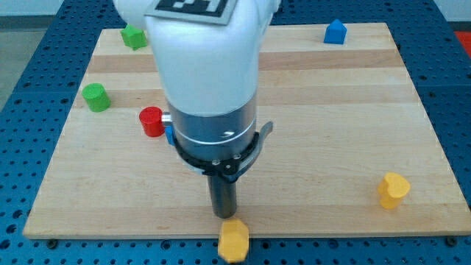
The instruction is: Push the blue cube parallel right to the red circle
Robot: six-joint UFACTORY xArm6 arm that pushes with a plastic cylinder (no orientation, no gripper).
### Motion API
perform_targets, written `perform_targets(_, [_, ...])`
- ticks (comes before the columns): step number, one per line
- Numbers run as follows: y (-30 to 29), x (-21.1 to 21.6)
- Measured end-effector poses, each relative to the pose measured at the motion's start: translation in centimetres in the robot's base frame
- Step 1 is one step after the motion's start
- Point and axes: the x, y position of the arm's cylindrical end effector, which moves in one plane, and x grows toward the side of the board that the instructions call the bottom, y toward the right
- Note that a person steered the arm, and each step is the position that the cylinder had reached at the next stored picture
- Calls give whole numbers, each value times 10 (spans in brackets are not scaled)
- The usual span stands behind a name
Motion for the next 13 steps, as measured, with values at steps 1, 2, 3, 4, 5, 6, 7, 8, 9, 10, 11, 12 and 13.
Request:
perform_targets(1, [-5,-3])
perform_targets(2, [-8,-5])
perform_targets(3, [-8,-12])
perform_targets(4, [-3,-58])
perform_targets(5, [2,-86])
perform_targets(6, [-9,-60])
perform_targets(7, [-44,-53])
perform_targets(8, [-78,-74])
perform_targets(9, [-104,-93])
perform_targets(10, [-107,-106])
perform_targets(11, [-65,-140])
perform_targets(12, [-21,-176])
perform_targets(13, [25,-210])
